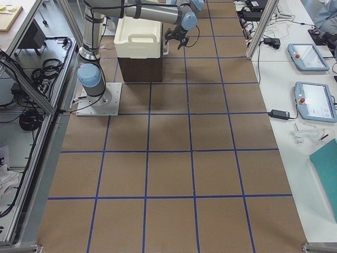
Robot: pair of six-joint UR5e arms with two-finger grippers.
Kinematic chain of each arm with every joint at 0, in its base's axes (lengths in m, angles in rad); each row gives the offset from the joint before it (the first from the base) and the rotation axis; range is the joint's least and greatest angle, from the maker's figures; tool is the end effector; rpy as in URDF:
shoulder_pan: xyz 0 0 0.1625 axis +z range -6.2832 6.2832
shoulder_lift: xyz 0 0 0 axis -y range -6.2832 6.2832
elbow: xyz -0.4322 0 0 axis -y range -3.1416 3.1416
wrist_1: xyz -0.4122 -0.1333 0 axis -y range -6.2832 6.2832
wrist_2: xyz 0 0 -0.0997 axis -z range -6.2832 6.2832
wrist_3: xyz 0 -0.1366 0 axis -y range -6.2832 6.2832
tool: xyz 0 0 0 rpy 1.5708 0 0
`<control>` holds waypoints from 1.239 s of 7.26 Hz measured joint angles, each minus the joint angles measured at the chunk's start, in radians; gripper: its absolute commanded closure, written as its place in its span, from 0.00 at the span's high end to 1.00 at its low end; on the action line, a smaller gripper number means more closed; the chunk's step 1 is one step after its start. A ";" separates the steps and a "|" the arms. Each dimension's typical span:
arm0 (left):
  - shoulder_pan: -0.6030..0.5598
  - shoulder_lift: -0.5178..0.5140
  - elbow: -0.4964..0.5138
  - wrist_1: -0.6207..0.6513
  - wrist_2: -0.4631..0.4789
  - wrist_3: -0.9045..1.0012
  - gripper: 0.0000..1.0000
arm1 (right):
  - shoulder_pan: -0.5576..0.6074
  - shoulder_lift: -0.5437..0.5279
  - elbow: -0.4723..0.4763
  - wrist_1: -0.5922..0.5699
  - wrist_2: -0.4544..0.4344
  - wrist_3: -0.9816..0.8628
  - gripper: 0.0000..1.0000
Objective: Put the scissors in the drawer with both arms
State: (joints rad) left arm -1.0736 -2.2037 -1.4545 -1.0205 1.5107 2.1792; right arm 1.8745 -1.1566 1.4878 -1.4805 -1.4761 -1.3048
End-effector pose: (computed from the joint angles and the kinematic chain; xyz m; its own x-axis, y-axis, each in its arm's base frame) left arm 0.2182 -0.6988 0.1745 0.1108 0.9919 -0.0619 0.9932 -0.1129 -0.0300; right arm 0.3187 -0.5279 0.2592 0.0105 -0.9087 -0.4174 -0.9994 -0.0227 0.0243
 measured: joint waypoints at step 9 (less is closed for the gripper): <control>-0.117 0.244 -0.007 -0.265 0.056 -0.047 0.00 | 0.000 0.027 -0.002 -0.010 0.000 0.001 1.00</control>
State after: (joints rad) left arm -1.1905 -1.9601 -1.4618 -1.2854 1.5663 2.1318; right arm 1.8743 -1.1300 1.4856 -1.4909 -1.4759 -1.3038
